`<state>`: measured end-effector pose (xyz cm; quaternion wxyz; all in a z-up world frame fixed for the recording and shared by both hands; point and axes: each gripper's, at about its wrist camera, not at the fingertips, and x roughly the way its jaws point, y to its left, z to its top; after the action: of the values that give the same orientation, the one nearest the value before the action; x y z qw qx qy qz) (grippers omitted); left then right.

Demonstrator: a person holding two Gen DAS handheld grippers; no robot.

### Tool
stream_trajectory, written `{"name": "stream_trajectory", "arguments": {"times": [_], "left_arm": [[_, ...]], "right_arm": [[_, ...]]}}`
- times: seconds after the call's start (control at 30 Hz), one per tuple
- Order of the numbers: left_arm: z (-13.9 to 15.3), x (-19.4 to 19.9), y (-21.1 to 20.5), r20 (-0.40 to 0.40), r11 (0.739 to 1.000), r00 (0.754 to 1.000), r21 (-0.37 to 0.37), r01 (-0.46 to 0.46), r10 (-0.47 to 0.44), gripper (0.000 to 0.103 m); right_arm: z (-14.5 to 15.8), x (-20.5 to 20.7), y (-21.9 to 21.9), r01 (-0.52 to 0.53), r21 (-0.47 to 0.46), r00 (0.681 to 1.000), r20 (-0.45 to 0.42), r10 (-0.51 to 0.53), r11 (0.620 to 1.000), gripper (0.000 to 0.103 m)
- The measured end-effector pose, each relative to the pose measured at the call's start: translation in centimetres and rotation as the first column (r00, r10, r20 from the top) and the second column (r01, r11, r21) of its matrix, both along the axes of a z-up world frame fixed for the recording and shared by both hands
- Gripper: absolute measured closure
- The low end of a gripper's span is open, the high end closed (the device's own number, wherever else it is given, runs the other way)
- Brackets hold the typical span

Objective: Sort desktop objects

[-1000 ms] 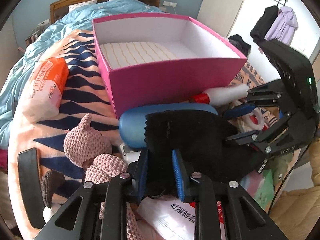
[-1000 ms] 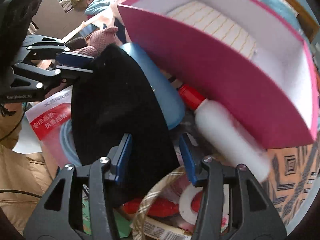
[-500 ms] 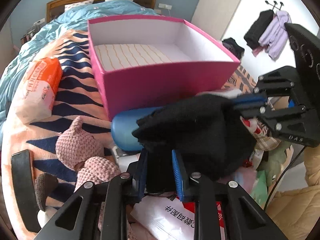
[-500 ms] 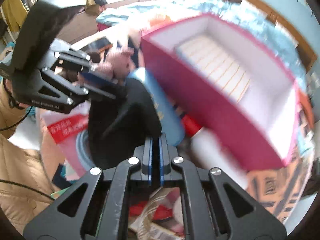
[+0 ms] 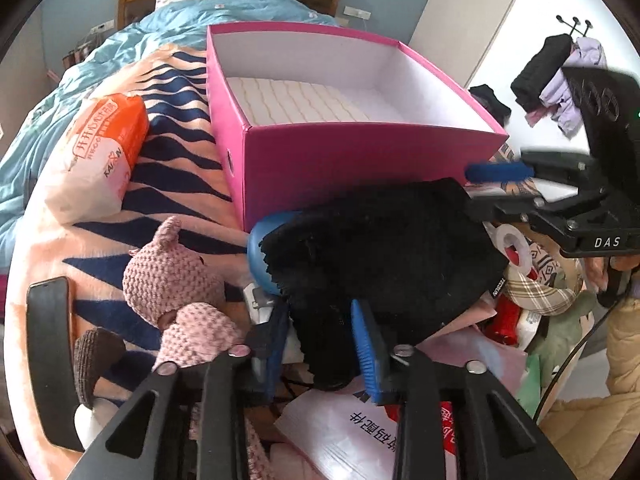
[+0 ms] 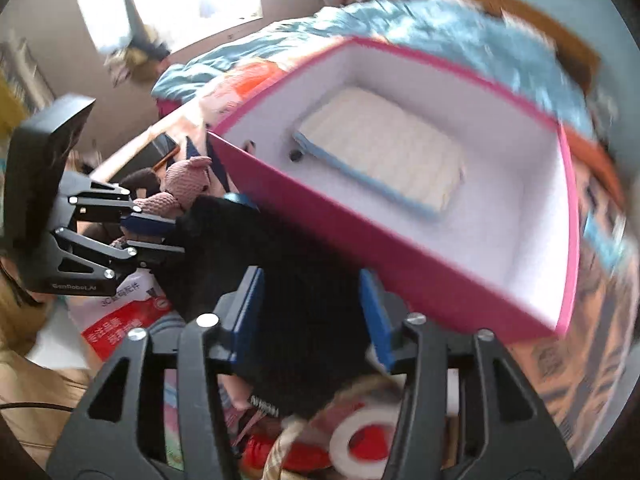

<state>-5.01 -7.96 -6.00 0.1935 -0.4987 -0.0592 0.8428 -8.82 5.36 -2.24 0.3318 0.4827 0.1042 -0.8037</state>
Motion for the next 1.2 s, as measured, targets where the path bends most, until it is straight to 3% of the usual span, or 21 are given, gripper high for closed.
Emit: {"name": "stream_trajectory", "arguments": {"times": [0.1, 0.3, 0.5, 0.67, 0.73, 0.8, 0.83, 0.87, 1.0, 1.2], "left_arm": [[0.1, 0.0, 0.1, 0.004, 1.000, 1.000, -0.021, -0.003, 0.003, 0.058], [0.1, -0.4, 1.2, 0.028, 0.999, 0.999, -0.043, 0.025, -0.024, 0.042], [-0.1, -0.6, 2.3, 0.032, 0.997, 0.998, -0.057, 0.051, -0.049, 0.041], [-0.1, -0.7, 2.1, 0.036, 0.998, 0.998, -0.022, 0.051, -0.051, 0.042], [-0.2, -0.8, 2.0, 0.033, 0.998, 0.998, -0.015, 0.053, -0.053, 0.047], [-0.2, -0.7, 1.9, 0.026, 0.999, 0.998, -0.017, 0.049, -0.048, 0.058], [-0.3, -0.8, 1.7, 0.025, 0.999, 0.999, -0.017, 0.041, -0.040, 0.064], [-0.3, -0.8, 1.5, 0.025, 1.000, 0.999, -0.009, 0.030, -0.030, 0.067], [-0.4, -1.1, 0.2, 0.027, 0.999, 1.000, 0.051, -0.017, 0.016, 0.086], [0.4, -0.5, -0.9, -0.030, 0.995, 0.998, 0.089, -0.045, 0.048, 0.091]], "right_arm": [[-1.2, 0.1, 2.1, 0.051, -0.051, 0.992, 0.115, -0.044, 0.997, 0.050], [-1.8, 0.6, 2.0, 0.053, -0.059, 0.986, 0.160, -0.043, 0.997, 0.049], [-2.4, 1.1, 0.9, 0.063, 0.004, 0.982, 0.176, -0.063, 0.998, 0.048], [-3.1, 0.9, 1.1, 0.076, -0.020, 0.977, 0.203, -0.071, 0.997, 0.047], [-3.3, 0.8, 1.0, 0.074, -0.023, 0.978, 0.196, -0.068, 0.997, 0.048], [-3.1, 1.2, 0.7, 0.062, -0.030, 0.985, 0.165, -0.057, 0.998, 0.064], [-2.9, 1.5, 0.5, 0.048, -0.022, 0.989, 0.143, -0.044, 0.999, 0.079], [-2.7, 1.9, 0.4, 0.039, -0.014, 0.993, 0.116, -0.038, 0.999, 0.084], [-1.6, 3.2, 0.4, 0.006, -0.039, 0.999, 0.038, -0.005, 0.999, 0.092], [0.2, 4.1, 0.6, 0.000, -0.062, 0.999, -0.053, -0.003, 0.998, 0.093]]}}
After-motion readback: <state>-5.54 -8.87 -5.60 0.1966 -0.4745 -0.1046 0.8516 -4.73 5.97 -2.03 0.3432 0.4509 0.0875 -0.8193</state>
